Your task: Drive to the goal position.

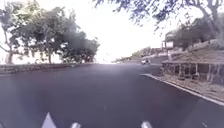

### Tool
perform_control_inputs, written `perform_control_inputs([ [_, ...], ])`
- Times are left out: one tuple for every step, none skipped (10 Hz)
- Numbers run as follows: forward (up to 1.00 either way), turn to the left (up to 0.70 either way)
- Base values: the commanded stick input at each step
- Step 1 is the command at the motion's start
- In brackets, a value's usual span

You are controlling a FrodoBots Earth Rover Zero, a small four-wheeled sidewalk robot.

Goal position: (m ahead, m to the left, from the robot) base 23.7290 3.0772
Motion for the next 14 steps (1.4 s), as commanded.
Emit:
perform_control_inputs([
  [0.85, 0.00],
  [0.85, 0.00],
  [0.85, -0.01],
  [0.85, -0.12],
  [0.85, -0.24],
  [0.85, -0.13],
  [0.85, -0.08],
  [0.85, -0.03],
  [0.85, -0.34],
  [0.85, -0.34],
  [0.85, -0.34],
  [0.85, -0.34],
  [0.85, -0.34],
  [0.85, -0.34],
])
